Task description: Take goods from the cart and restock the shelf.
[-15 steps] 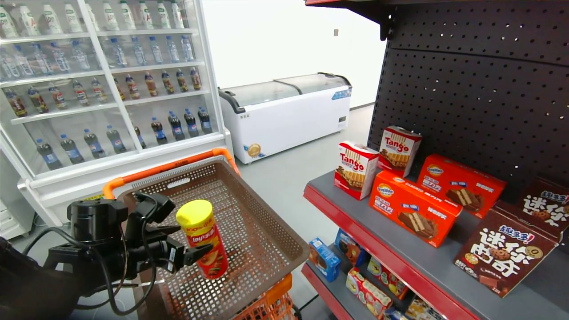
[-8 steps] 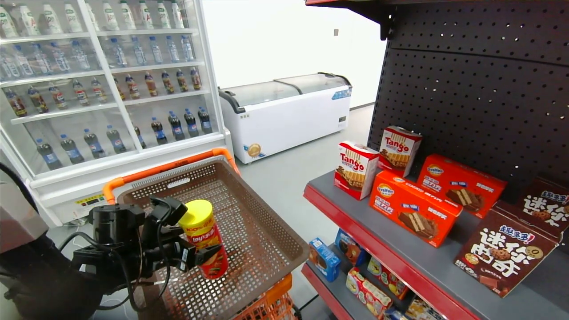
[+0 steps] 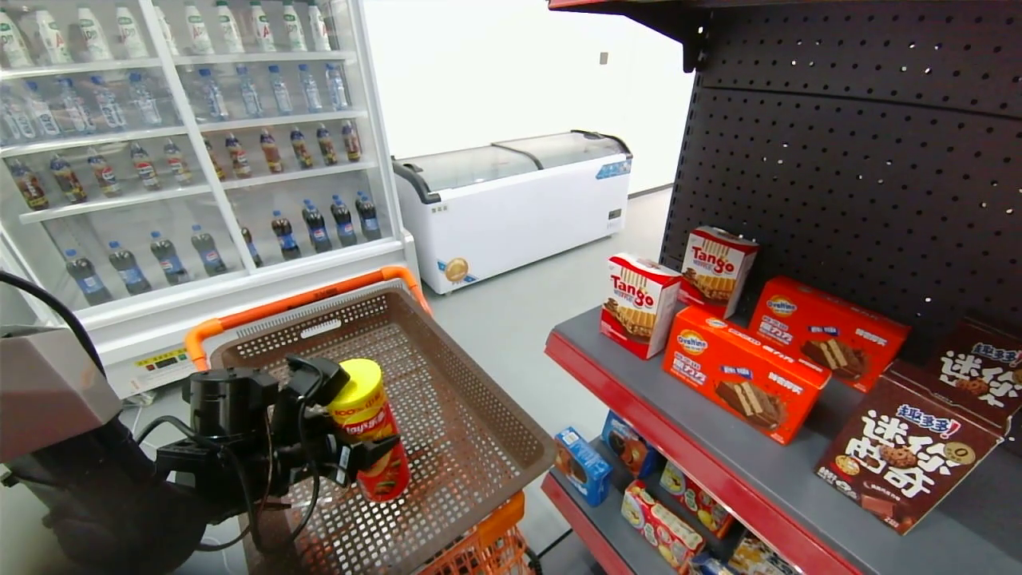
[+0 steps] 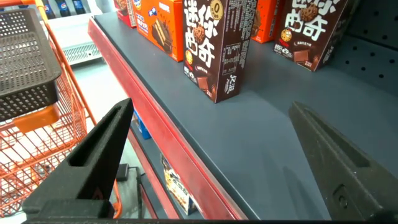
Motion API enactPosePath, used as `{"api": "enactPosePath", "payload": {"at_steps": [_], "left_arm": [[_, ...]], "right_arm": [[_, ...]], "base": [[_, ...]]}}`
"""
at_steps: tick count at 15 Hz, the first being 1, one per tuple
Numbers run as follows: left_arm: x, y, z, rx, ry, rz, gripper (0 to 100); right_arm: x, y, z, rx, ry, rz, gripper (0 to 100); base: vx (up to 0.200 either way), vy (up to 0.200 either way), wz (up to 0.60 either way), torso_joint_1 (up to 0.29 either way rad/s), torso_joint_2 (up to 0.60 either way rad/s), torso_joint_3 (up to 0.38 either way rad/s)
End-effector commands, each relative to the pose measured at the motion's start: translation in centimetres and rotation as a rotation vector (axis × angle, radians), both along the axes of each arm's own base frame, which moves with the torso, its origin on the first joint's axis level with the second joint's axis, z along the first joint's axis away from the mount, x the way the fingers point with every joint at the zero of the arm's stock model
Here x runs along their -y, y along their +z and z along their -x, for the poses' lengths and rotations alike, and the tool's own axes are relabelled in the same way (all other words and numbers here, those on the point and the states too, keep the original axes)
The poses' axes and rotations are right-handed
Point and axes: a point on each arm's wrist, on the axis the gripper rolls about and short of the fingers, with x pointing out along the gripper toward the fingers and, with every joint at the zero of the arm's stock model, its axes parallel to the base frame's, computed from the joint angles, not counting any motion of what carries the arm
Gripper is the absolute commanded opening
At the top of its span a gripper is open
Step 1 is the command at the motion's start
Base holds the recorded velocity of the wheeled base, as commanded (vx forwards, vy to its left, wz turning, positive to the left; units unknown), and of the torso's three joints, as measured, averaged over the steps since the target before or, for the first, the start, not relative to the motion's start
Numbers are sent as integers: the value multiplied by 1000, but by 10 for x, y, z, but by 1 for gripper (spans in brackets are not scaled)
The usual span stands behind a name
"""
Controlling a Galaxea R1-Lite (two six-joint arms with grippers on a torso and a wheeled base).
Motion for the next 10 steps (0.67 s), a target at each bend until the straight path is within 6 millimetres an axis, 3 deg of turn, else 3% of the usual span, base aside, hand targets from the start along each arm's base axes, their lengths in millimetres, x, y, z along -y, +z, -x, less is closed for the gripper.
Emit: {"api": "enactPosePath", "payload": {"at_steps": [1, 4, 8, 10], "left_arm": [[0, 3, -4, 17, 6, -5, 0], [0, 10, -2, 42, 37, -31, 0], [-3, 56, 5, 177, 140, -42, 0], [6, 88, 13, 220, 139, 27, 0]], "right_arm": [[0, 0, 0, -1, 0, 0, 100], [0, 0, 0, -1, 0, 0, 100], [0, 0, 0, -1, 0, 0, 100], [0, 0, 0, -1, 0, 0, 100]], "base": [[0, 0, 0, 0, 0, 0], [0, 0, 0, 0, 0, 0], [0, 0, 0, 0, 0, 0], [0, 0, 0, 0, 0, 0]]}}
